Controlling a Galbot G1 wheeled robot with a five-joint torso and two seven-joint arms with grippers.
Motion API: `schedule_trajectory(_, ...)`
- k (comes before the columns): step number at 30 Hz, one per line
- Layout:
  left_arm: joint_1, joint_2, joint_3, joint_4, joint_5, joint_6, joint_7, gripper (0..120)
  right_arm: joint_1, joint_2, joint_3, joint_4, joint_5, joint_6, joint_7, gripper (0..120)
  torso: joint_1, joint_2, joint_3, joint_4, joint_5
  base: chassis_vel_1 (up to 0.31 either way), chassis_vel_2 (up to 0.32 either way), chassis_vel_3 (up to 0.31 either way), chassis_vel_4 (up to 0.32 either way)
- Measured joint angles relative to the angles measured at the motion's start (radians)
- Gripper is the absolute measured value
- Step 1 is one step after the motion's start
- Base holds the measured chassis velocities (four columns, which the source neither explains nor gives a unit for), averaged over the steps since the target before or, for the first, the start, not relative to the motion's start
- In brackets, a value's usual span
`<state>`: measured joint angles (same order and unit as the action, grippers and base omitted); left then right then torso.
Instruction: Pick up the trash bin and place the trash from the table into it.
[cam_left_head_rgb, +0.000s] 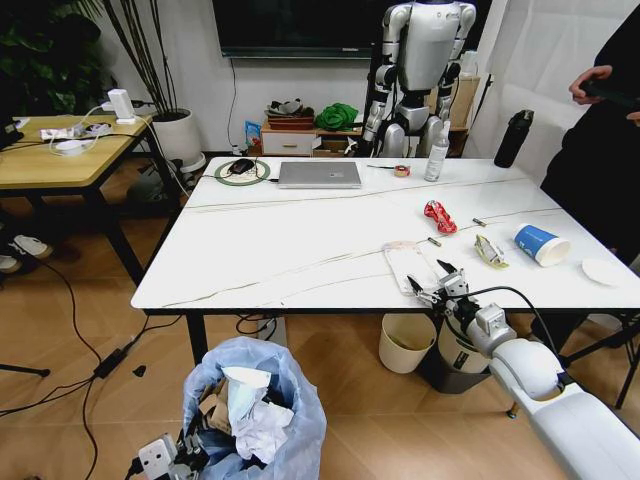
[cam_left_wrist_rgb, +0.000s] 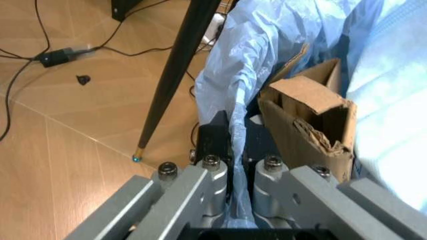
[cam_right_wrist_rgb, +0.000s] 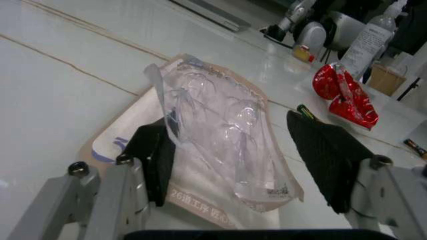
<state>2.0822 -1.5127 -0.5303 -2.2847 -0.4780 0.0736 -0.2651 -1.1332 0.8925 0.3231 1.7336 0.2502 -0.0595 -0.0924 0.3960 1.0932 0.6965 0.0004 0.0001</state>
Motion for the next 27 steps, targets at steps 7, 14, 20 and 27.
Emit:
schedule_trajectory(7, -0.004, 0.005, 0.000, 0.002, -0.005, 0.004, -0.002, 0, -0.007, -0.001, 0.004, 0.001, 0.000, -0.001, 0.003, 35, 0.000, 0.000, 0.000, 0.0000, 0.0000, 0.000, 0.000, 0.000, 0.000)
schedule_trajectory(14, -0.007, 0.006, 0.001, 0.005, -0.008, 0.005, -0.002, 0, -0.014, 0.000, 0.006, 0.002, 0.035, -0.002, 0.009, 9, 0.000, 0.000, 0.000, 0.0000, 0.0000, 0.000, 0.000, 0.000, 0.000)
schedule_trajectory(20, -0.007, 0.012, 0.017, 0.010, -0.007, 0.005, -0.002, 0, -0.023, 0.001, 0.005, 0.007, 0.073, 0.001, 0.006, 0, 0.000, 0.000, 0.000, 0.0000, -0.0001, 0.000, 0.000, 0.000, 0.000)
schedule_trajectory(27, -0.006, 0.025, 0.022, 0.012, -0.008, 0.005, -0.002, 0, -0.028, 0.013, 0.005, 0.008, 0.136, 0.022, -0.001, 0, 0.000, 0.000, 0.000, 0.0000, 0.0000, 0.000, 0.000, 0.000, 0.000)
